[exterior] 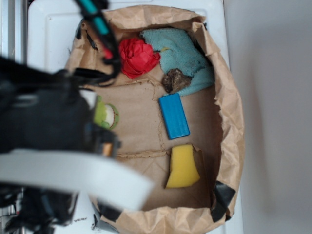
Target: Grab the green sponge.
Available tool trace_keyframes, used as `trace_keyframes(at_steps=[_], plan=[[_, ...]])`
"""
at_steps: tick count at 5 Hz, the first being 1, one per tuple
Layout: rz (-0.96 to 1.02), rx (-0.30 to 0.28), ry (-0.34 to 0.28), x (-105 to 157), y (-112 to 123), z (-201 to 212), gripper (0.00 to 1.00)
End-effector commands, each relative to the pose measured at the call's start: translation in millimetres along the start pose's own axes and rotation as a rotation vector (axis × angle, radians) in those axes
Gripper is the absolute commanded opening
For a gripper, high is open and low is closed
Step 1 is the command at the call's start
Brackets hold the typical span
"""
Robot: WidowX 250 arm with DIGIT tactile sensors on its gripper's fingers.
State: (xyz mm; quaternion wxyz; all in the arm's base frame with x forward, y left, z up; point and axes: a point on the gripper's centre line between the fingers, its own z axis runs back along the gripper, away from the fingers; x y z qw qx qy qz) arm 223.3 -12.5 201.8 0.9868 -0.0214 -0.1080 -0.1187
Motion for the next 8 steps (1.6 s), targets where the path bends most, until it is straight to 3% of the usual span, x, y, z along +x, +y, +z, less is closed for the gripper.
trace_keyframes(at_steps=[1,3,6,7,8], plan=[[-0.359,0.012,0.044,28,21,-18,1.0],[-0.279,0.171,-0.003,49,47,-35,1.0],[-0.279,0.171,-0.003,49,47,-35,1.0],[-0.446,0.14,-0.015,50,46,-53,1.0],[-0.562,0.15,-0.047,47,42,-66,1.0]])
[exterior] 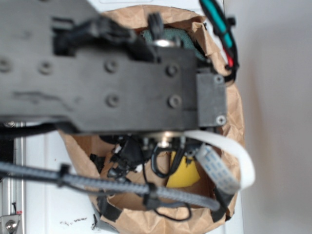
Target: Grab the green sponge.
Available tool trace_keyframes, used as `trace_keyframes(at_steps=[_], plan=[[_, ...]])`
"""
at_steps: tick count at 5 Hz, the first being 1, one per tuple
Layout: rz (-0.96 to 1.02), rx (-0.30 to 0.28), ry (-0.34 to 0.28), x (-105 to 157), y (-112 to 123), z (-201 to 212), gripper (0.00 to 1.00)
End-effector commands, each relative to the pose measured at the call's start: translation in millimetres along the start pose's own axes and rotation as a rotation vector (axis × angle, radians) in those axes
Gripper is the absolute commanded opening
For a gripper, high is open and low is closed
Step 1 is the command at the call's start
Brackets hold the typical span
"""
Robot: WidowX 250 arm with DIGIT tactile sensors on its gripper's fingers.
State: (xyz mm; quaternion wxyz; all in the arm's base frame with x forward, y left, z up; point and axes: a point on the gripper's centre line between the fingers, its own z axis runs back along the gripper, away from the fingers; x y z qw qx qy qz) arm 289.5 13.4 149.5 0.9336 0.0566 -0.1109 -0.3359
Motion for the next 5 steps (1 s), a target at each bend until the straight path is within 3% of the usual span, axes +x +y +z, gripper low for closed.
trace_keyframes(at_steps=[1,2,3,4,5], plan=[[-0.193,0.066,-0.039,1,1,-24,1.0],[-0.243,0.058,-0.01,5,6,-44,1.0],[-0.287,0.041,0.063,15,9,-64,1.0],[-0.35,-0.012,0.08,22,-9,-74,1.0],[-0.433,-0.068,0.05,29,-28,-76,1.0]])
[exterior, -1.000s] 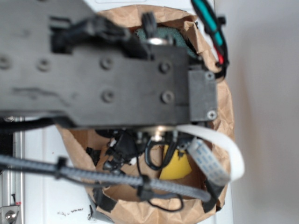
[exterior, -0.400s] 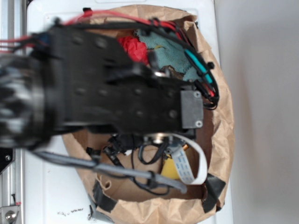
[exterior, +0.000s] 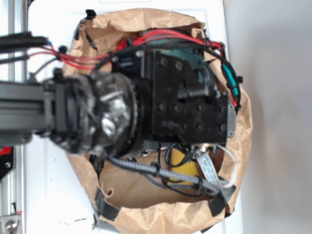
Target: Grab the green sponge.
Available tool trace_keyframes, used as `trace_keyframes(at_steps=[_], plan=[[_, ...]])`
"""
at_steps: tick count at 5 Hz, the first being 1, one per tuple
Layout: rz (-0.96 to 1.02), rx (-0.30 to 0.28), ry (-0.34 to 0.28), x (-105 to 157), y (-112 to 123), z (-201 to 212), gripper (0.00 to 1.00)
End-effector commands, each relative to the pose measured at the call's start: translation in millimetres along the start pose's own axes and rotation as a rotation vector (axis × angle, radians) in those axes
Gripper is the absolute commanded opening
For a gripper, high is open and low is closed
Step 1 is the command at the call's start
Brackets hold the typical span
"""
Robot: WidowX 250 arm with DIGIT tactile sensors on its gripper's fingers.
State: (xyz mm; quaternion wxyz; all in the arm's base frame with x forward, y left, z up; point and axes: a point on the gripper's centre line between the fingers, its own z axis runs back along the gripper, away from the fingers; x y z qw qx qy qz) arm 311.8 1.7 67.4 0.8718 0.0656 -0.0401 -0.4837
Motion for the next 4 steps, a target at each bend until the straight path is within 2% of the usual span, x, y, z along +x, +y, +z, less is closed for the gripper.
trace_keyframes(at_steps=[1,3,4], plan=[[-0.184,-0.018,-0.126,30.8,-24.7,15.4,1.0],[-0.207,0.025,-0.223,31.0,-23.0,10.3,1.0],[-0.207,0.025,-0.223,31.0,-23.0,10.3,1.0]])
